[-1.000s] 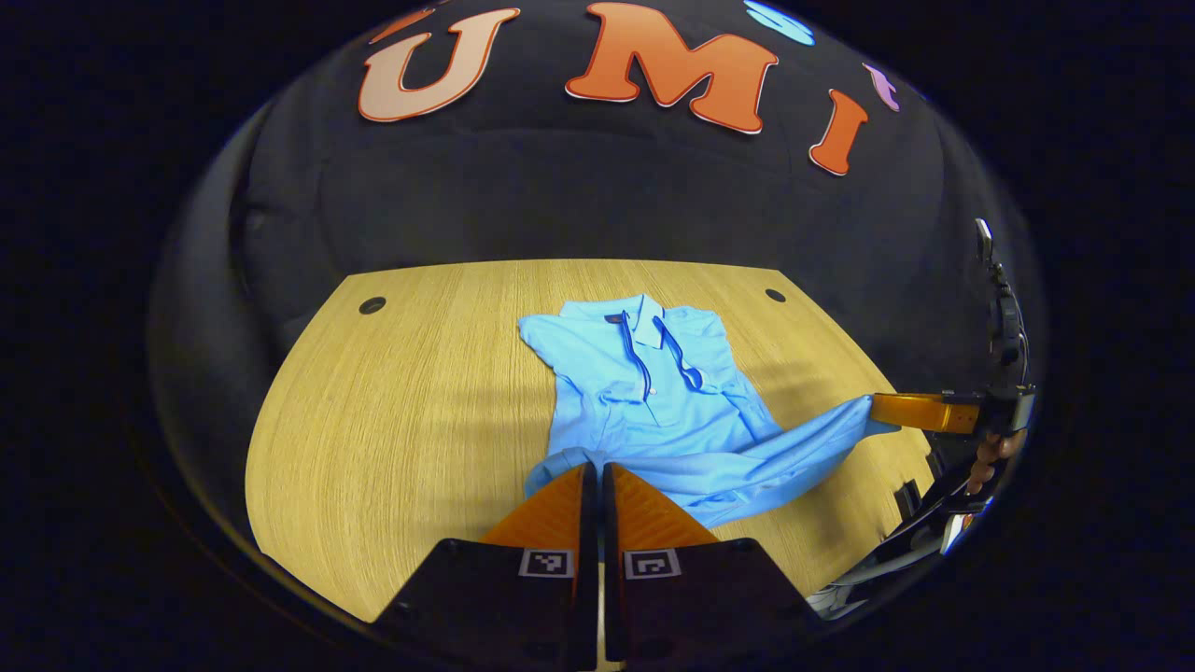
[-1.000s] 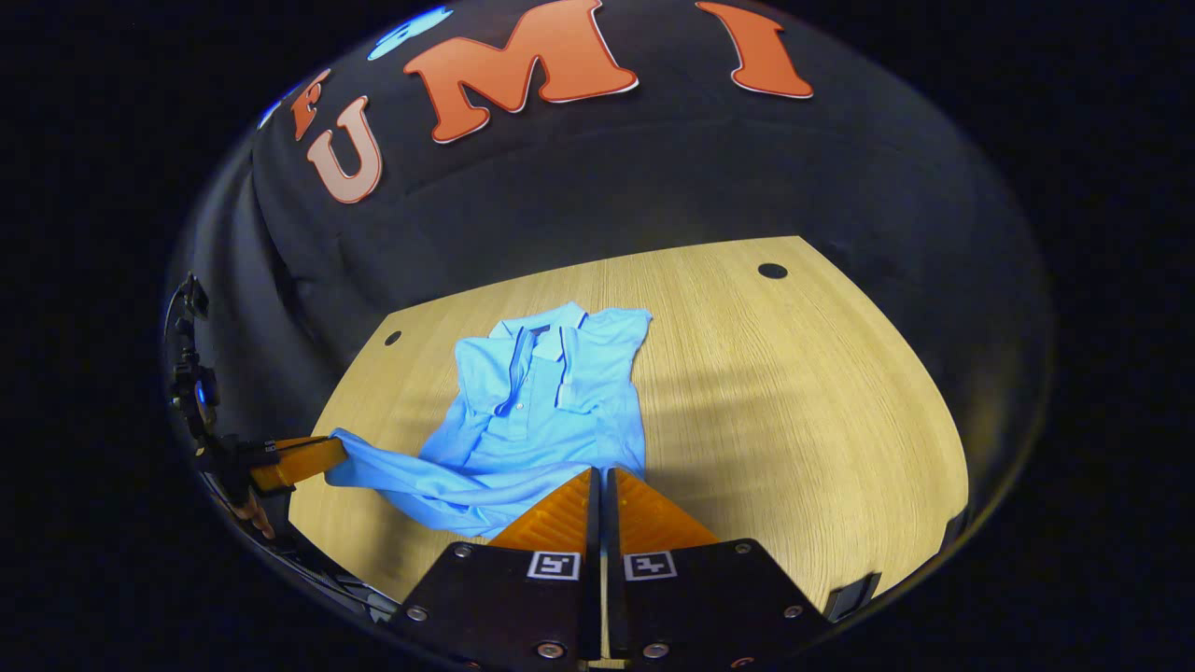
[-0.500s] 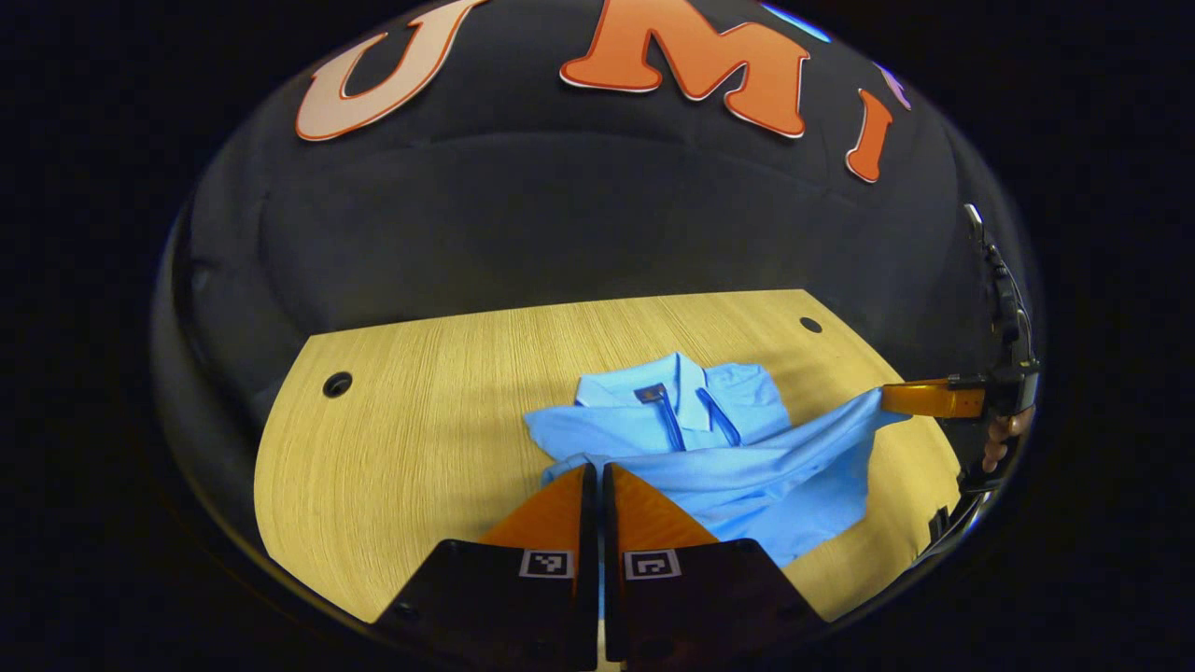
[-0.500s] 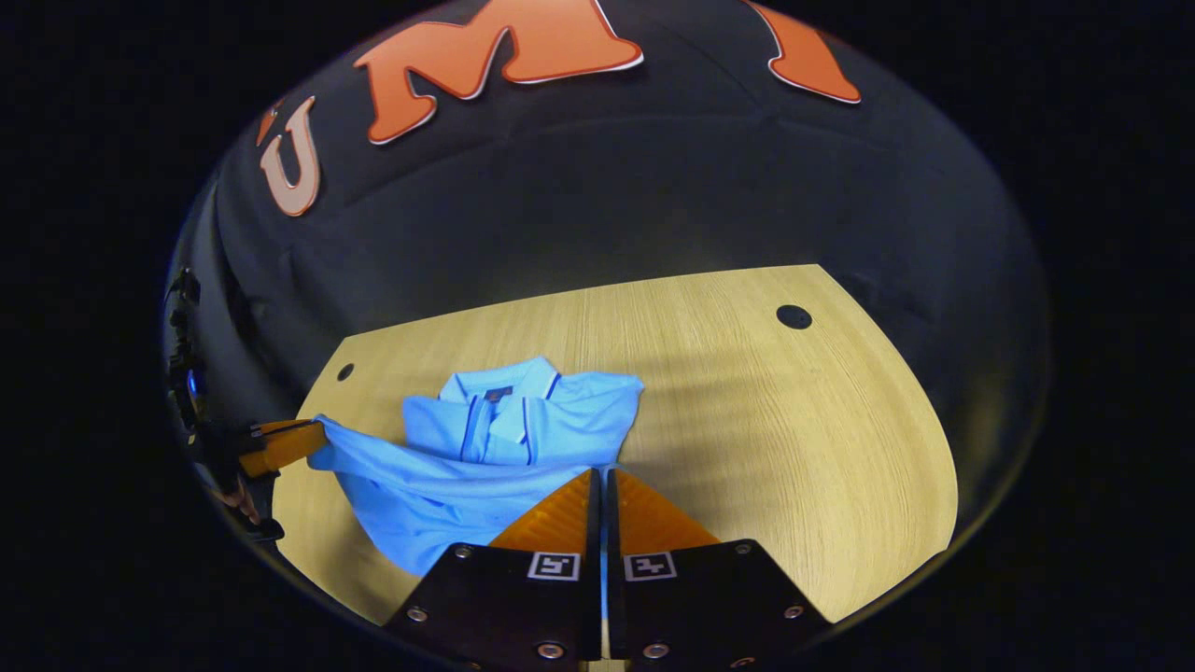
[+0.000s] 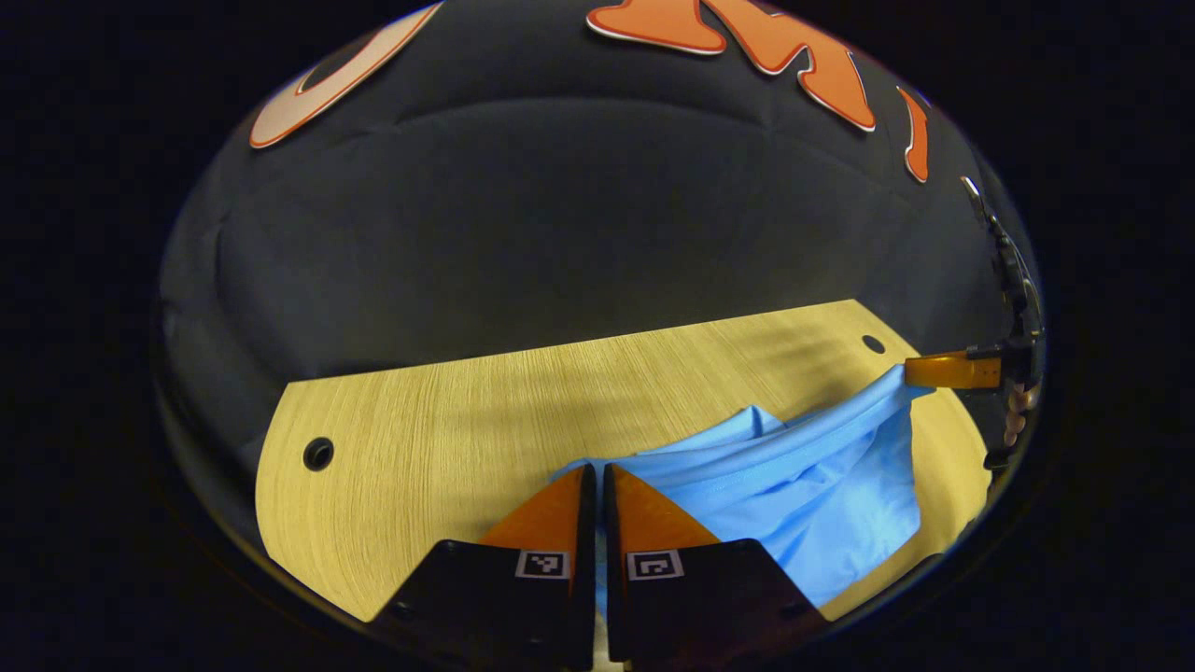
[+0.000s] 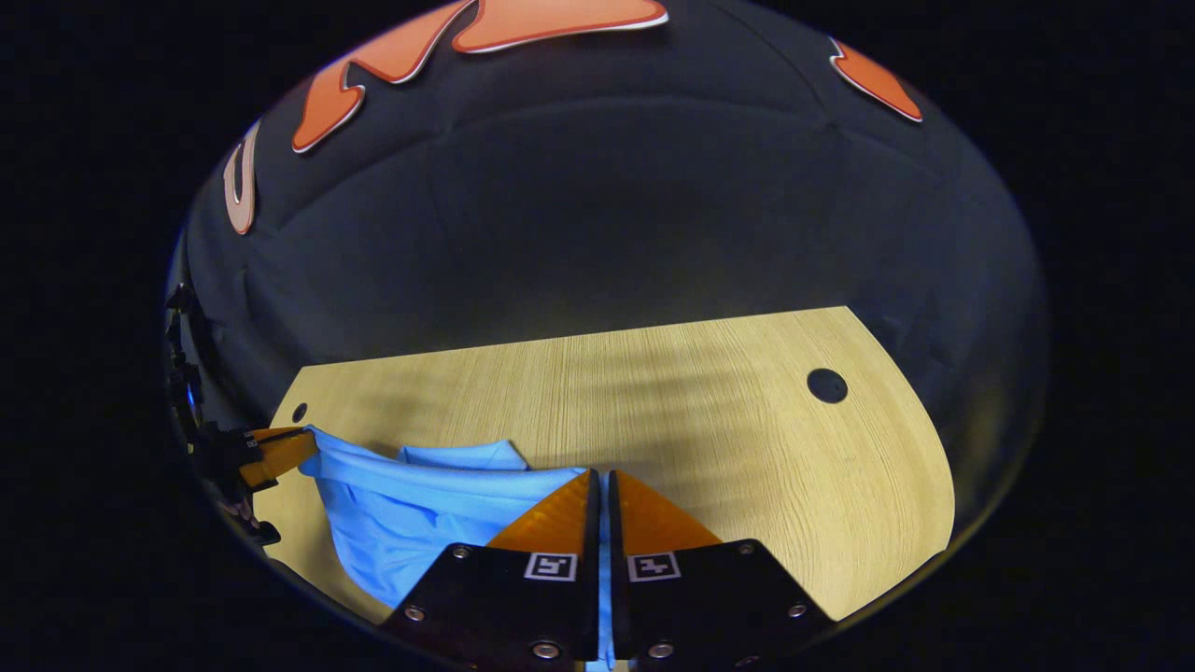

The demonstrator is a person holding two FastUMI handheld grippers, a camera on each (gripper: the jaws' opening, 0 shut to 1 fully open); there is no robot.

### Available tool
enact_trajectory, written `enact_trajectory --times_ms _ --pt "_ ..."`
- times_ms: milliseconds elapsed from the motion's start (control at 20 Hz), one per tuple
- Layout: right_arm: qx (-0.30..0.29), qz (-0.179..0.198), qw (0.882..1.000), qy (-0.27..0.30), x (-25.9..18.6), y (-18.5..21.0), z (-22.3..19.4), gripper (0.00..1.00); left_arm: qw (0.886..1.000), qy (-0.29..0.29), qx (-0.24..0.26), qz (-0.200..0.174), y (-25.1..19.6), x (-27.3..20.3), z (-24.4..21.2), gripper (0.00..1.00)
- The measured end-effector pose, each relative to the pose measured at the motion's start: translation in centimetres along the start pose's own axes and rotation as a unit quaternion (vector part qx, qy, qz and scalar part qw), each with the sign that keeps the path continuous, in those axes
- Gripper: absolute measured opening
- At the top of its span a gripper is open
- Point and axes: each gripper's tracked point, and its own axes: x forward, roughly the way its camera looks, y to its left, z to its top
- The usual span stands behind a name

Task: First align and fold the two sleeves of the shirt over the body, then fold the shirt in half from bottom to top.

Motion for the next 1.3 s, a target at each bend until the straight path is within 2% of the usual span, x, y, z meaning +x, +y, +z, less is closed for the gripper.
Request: enact_trajectory --times_ms 50,150,250,300,350,400,450,500,600,700,850,1150,1300 --pt "0.000 -0.010 1.000 0.001 0.3 -0.2 0.0 0.08 1.000 -0.009 0.002 -0.004 -0.1 0.2 0.6 0.15" --pt "0.002 -0.016 1.000 0.008 -0.1 -0.3 -0.6 0.12 1.000 -0.014 -0.002 -0.010 -0.6 0.1 1.0 0.18" --pt "-0.006 -0.016 1.000 -0.003 -1.2 -0.2 -0.2 0.27 1.000 -0.012 -0.011 -0.013 -0.9 -1.3 1.1 0.55" --pt "-0.011 -0.012 1.000 -0.013 -2.1 0.0 0.3 0.42 1.000 -0.017 -0.017 -0.010 -0.8 -2.3 1.2 0.73" --pt "-0.016 -0.008 1.000 -0.024 -3.1 0.2 0.6 0.50 1.000 -0.024 -0.019 -0.006 -0.8 -3.3 1.4 0.92" --pt "-0.020 -0.004 0.999 -0.034 -4.3 0.4 1.0 0.63 0.999 -0.031 -0.018 0.003 -0.6 -4.6 1.6 0.94" --pt "-0.022 0.000 0.999 -0.043 -5.5 0.6 1.3 0.65 0.999 -0.036 -0.016 0.008 -0.7 -5.7 1.8 0.97" --pt "-0.022 0.004 0.998 -0.053 -6.7 0.8 1.5 0.76 0.999 -0.044 -0.016 0.013 -1.1 -7.1 2.1 0.97" --pt "-0.030 0.009 0.997 -0.074 -9.6 0.9 1.7 0.83 0.998 -0.057 -0.018 0.018 -2.0 -9.9 2.4 0.99" --pt "-0.042 0.012 0.995 -0.095 -12.6 1.1 1.6 0.86 0.997 -0.075 -0.021 0.024 -2.8 -13.1 2.6 0.99" --pt "-0.046 0.029 0.994 -0.092 -16.7 1.9 -1.2 0.88 0.995 -0.092 -0.021 0.018 -5.3 -18.3 1.9 0.98" --pt "-0.062 0.055 0.991 -0.109 -25.3 3.2 -6.2 0.88 0.992 -0.124 -0.019 0.034 -9.3 -28.8 -2.2 0.97" --pt "-0.083 0.070 0.984 -0.138 -30.0 4.3 -8.0 0.91 0.988 -0.145 -0.015 0.057 -11.0 -34.1 -4.3 0.97"
